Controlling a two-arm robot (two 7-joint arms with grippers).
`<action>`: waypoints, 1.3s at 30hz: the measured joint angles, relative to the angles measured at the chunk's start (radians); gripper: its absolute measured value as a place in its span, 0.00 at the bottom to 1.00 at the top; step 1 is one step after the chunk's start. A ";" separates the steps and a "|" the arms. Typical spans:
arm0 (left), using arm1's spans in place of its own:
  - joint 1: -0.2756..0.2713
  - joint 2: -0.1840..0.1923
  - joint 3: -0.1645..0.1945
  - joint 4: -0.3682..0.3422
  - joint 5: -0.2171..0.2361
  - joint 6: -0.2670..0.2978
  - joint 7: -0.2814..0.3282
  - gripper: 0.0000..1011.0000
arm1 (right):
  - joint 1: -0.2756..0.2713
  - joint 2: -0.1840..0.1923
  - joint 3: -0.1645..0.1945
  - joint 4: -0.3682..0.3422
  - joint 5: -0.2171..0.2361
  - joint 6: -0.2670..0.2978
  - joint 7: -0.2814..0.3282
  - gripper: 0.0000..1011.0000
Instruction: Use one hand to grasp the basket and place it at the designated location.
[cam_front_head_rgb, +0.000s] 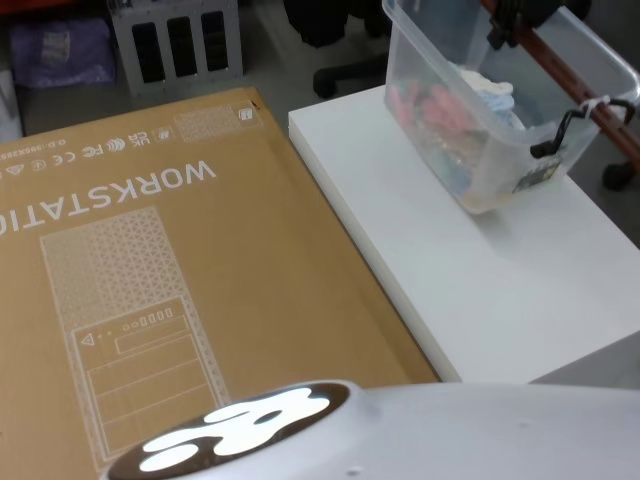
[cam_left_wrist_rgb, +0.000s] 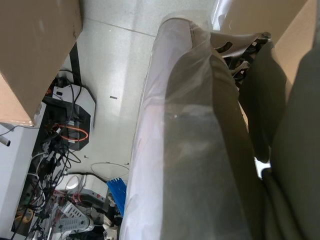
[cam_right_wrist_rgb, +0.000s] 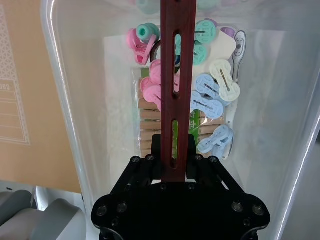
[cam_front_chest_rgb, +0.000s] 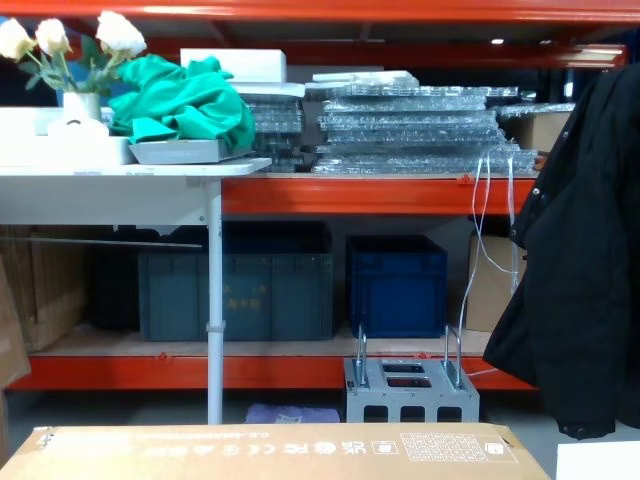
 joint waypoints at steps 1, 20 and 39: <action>0.000 0.000 0.000 0.000 0.000 0.000 0.000 0.00 | 0.003 -0.001 -0.001 0.001 0.000 -0.003 0.001 0.24; 0.000 0.000 0.000 0.000 0.000 0.000 0.000 0.00 | 0.085 -0.059 -0.026 0.049 0.033 -0.154 0.076 0.24; 0.000 0.000 0.000 0.000 0.000 0.000 0.000 0.00 | 0.113 -0.068 -0.052 -0.118 0.090 -0.249 0.106 0.24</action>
